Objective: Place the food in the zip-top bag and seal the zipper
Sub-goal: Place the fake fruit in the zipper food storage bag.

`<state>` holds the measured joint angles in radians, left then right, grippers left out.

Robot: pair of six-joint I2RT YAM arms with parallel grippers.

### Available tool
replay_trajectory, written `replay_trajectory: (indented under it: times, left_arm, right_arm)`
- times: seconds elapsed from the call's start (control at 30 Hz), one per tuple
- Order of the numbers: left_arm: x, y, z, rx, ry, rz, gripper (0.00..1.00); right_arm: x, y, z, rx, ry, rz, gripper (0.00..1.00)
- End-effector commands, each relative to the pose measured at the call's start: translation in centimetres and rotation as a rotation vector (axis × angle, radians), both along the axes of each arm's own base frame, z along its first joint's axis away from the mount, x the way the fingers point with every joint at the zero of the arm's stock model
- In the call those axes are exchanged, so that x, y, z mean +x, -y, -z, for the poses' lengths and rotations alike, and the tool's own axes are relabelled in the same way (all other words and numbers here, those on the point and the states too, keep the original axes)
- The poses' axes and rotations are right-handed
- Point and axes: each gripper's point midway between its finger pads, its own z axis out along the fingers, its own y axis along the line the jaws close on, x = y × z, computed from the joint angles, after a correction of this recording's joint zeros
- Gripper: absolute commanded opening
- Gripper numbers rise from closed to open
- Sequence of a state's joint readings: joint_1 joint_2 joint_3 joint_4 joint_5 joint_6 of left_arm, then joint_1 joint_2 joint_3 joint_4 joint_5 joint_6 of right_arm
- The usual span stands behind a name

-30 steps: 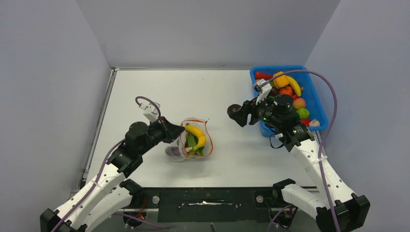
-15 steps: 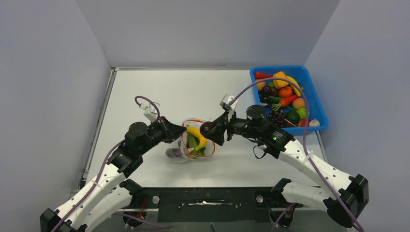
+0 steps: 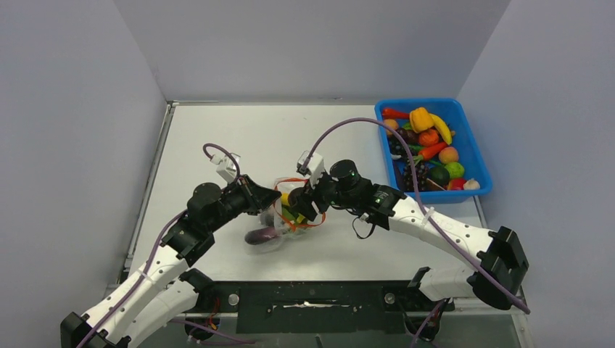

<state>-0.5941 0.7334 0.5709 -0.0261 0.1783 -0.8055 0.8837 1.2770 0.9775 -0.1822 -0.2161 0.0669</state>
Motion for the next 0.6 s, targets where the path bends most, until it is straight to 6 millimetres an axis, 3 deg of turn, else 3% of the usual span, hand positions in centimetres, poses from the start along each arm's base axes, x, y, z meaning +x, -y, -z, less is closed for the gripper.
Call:
replay_trajectory:
  times: [0.0,0.23,0.4,0.57]
  left_arm:
    - [-0.2,0.7,-4.0,-0.106,0.105,0.034,0.00]
    - [-0.5,0.9,-3.5,-0.120,0.097,0.046,0.00]
    - [-0.4,0.8,-3.0,-0.118,0.096,0.038,0.00]
    - [-0.3,1.0,-2.8,-0.133,0.097,0.040,0.00]
  right_arm:
    - [3.2,0.4,-1.9,-0.015,0.131,0.112,0.59]
    - [3.3,-0.8,-1.3,-0.009,0.114,0.080,0.62]
    - [2.2,-2.5,-1.5,0.061,0.081,0.002,0.63]
    - [2.4,-3.6,-0.1,0.117,0.051,0.009,0.67]
